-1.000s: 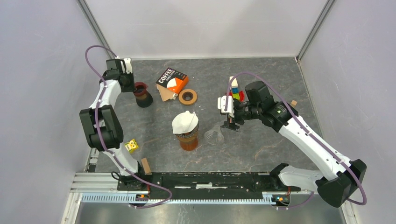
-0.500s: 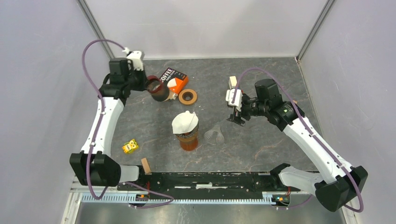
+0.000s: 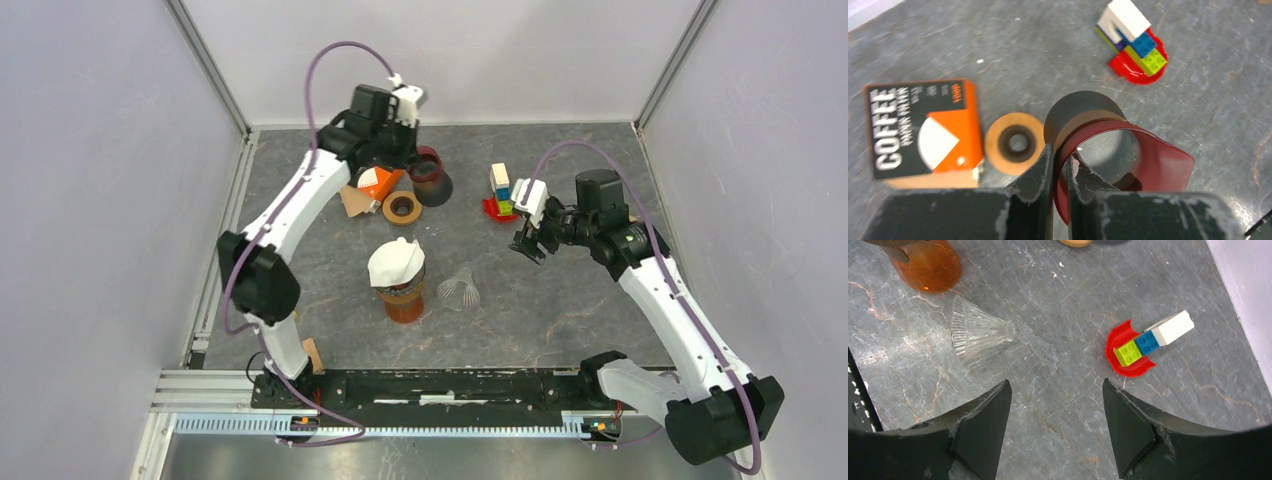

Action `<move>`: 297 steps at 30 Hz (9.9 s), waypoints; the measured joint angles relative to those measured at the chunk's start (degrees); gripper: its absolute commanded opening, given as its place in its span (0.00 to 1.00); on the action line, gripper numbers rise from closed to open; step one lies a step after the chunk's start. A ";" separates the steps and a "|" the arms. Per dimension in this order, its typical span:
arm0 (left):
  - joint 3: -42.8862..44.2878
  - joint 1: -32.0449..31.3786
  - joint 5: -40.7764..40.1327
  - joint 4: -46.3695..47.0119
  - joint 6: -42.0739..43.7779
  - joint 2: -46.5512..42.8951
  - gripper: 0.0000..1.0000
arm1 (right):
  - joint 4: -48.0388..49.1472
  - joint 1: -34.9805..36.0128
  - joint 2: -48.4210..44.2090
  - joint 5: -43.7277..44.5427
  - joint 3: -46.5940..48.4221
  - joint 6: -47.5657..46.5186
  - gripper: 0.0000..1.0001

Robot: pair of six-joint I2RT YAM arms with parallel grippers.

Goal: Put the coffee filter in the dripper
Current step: Place the coffee server at the center of the board, then pick up the dripper holder from the center of the board, then place the dripper holder onto the coffee server, then pick up the coffee dripper from the center of the board, then place the coffee dripper in the dripper holder.

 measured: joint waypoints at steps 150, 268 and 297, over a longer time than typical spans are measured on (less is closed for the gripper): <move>25.64 -24.59 -2.86 -23.63 19.54 19.71 0.29 | -3.98 -8.37 -9.86 1.55 -12.87 -4.24 0.71; -1.70 -10.45 -3.43 -8.63 15.47 -10.80 0.86 | 3.98 18.45 8.74 19.26 7.69 8.70 0.00; -8.92 -11.10 5.18 9.55 -2.62 -7.26 0.79 | -9.46 0.98 32.74 6.05 32.39 18.99 0.01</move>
